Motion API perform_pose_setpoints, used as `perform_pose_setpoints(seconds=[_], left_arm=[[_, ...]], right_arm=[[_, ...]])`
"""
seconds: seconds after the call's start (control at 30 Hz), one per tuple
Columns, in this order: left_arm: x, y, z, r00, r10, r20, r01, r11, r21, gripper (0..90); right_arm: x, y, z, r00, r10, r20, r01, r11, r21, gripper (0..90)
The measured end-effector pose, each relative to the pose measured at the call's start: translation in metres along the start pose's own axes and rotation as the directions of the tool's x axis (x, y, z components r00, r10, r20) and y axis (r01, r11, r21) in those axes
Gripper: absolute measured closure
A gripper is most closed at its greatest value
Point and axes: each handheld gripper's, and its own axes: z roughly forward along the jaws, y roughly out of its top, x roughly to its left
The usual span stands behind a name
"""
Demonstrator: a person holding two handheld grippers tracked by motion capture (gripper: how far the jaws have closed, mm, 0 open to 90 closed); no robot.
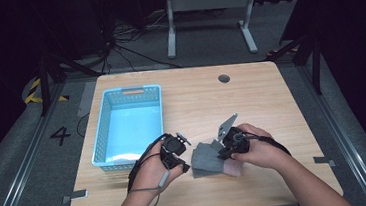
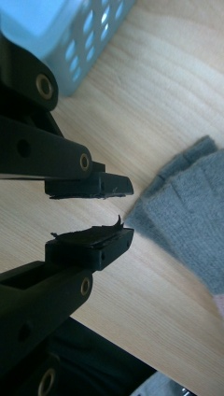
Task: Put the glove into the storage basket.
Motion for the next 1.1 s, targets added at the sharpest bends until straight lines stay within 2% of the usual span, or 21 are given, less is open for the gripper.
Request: perform_pose_setpoints(seconds=[0.1,0.23,0.4,0.6,0.83,1.1], left_arm=[[0.001,0.0,0.005,1.0,-0.001,0.007,0.001,0.9999,0.015,73.7],[0.001,0.001,0.008,1.0,0.001,0.006,-0.001,0.9998,0.021,73.1],[0.0,0.004,0.01,1.0,0.007,0.007,-0.007,0.9997,0.024,72.3],[-0.002,0.006,0.011,0.9998,0.016,0.01,-0.016,0.9997,0.016,71.2],[-0.004,0.006,0.011,0.9996,0.02,0.019,-0.02,0.9996,0.02,69.6],[-0.002,0.006,0.011,0.9996,0.016,0.023,-0.017,0.9995,0.027,69.1]], right_arm=[[0.001,-0.002,0.003,1.0,-0.004,-0.008,0.004,1.0,-0.011,79.7],[0.002,-0.006,0.005,1.0,-0.002,0.01,0.003,0.999,-0.045,71.3],[0.004,-0.013,-0.008,0.9988,0.049,0.006,-0.048,0.989,-0.141,67.7],[0.006,-0.022,-0.029,0.9961,0.079,0.038,-0.071,0.979,-0.189,67.3],[0.007,-0.039,-0.046,0.9887,0.136,0.064,-0.12,0.971,-0.205,67.2],[-0.004,-0.061,-0.052,0.9812,0.18,0.07,-0.167,0.972,-0.166,68.3]])
